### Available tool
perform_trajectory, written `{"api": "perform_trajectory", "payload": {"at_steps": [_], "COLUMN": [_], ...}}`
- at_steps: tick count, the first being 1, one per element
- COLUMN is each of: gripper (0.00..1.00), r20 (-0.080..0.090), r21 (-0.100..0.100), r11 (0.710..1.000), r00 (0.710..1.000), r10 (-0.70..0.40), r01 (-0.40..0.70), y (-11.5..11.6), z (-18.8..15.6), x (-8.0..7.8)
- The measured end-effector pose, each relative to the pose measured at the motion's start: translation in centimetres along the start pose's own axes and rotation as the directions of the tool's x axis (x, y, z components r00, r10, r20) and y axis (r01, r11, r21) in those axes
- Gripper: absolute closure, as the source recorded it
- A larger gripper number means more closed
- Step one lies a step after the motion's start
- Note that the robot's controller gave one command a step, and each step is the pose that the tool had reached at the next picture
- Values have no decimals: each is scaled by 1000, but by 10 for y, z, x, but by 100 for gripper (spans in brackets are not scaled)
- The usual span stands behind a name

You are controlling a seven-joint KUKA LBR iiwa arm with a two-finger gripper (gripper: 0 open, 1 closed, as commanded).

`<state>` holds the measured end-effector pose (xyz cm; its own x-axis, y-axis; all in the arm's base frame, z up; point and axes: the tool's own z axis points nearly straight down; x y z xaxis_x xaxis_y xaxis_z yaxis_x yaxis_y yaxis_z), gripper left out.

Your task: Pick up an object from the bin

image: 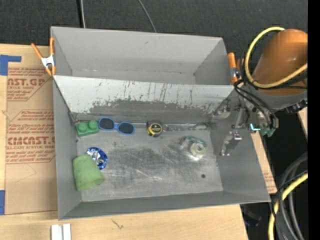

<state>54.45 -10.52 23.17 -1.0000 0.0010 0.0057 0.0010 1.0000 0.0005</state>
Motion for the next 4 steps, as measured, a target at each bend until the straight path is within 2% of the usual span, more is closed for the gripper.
{"api": "perform_trajectory", "payload": {"at_steps": [1, 2, 3, 4], "gripper": [0, 0, 100, 100], "r20": [14, 12, 25, 14], "r21": [6, 2, 5, 5], "r11": [932, 996, 996, 995], "r00": [932, 996, 996, 995], "r10": [-361, -90, -90, -99], "r01": [361, 90, 90, 99], "y": [-34, -11, -11, -23], "z": [135, 158, 154, 49], "x": [-17, -51, -55, -16]}}
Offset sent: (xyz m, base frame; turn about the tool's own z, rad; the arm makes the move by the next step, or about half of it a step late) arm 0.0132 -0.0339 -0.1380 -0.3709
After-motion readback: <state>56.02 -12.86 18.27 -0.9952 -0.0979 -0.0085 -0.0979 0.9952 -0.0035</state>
